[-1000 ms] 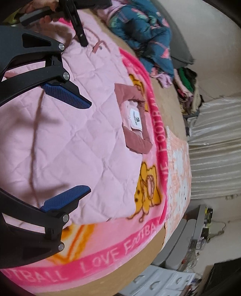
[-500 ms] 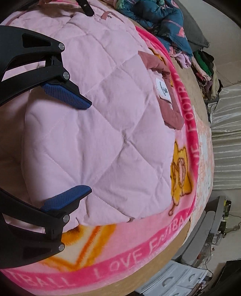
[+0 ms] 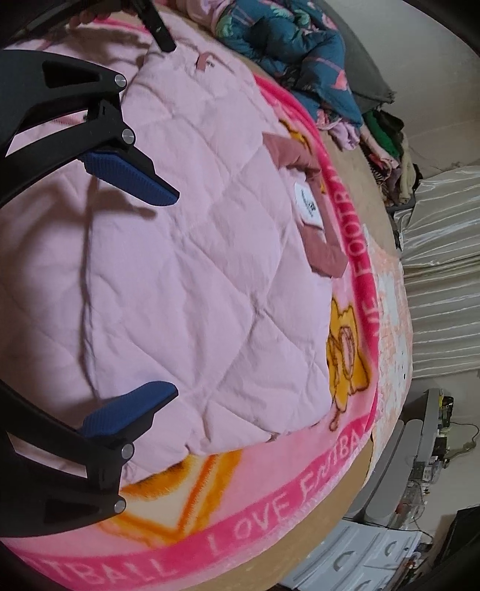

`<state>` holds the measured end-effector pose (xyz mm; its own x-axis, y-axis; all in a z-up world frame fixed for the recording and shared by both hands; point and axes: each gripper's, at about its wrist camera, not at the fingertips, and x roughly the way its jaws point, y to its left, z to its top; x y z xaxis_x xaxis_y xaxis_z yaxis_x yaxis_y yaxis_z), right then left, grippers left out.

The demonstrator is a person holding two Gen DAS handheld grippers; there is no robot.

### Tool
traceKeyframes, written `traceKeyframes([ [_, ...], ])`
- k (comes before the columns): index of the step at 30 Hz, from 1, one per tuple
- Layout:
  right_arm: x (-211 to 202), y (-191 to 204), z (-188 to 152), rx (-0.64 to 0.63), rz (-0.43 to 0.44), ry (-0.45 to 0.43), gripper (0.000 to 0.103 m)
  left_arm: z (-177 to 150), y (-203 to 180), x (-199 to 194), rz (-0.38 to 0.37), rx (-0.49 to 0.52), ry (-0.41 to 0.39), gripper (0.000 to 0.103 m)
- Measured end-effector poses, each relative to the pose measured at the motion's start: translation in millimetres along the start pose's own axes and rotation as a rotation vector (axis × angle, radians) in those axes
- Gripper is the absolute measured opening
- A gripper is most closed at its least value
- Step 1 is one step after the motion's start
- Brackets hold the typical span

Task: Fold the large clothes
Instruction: 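Release the front edge and move the left tool toward the other sleeve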

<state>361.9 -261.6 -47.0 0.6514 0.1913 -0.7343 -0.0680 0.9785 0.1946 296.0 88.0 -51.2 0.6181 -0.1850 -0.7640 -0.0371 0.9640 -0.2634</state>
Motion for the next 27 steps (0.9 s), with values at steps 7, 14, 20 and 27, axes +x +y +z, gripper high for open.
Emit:
traceKeyframes([
  [7,-13,12,-3,0.034,0.048,0.003,0.096,0,5,-18,0.015,-0.021,-0.025,0.091],
  [14,-25,33,-3,0.009,0.086,-0.009,0.096,2,18,-31,0.047,-0.068,-0.051,0.094],
  [20,-35,59,1,-0.021,0.128,-0.024,0.096,6,32,-46,0.087,-0.085,-0.076,0.094],
  [27,-50,96,11,-0.071,0.180,-0.054,0.096,11,57,-66,0.149,-0.118,-0.102,0.094],
])
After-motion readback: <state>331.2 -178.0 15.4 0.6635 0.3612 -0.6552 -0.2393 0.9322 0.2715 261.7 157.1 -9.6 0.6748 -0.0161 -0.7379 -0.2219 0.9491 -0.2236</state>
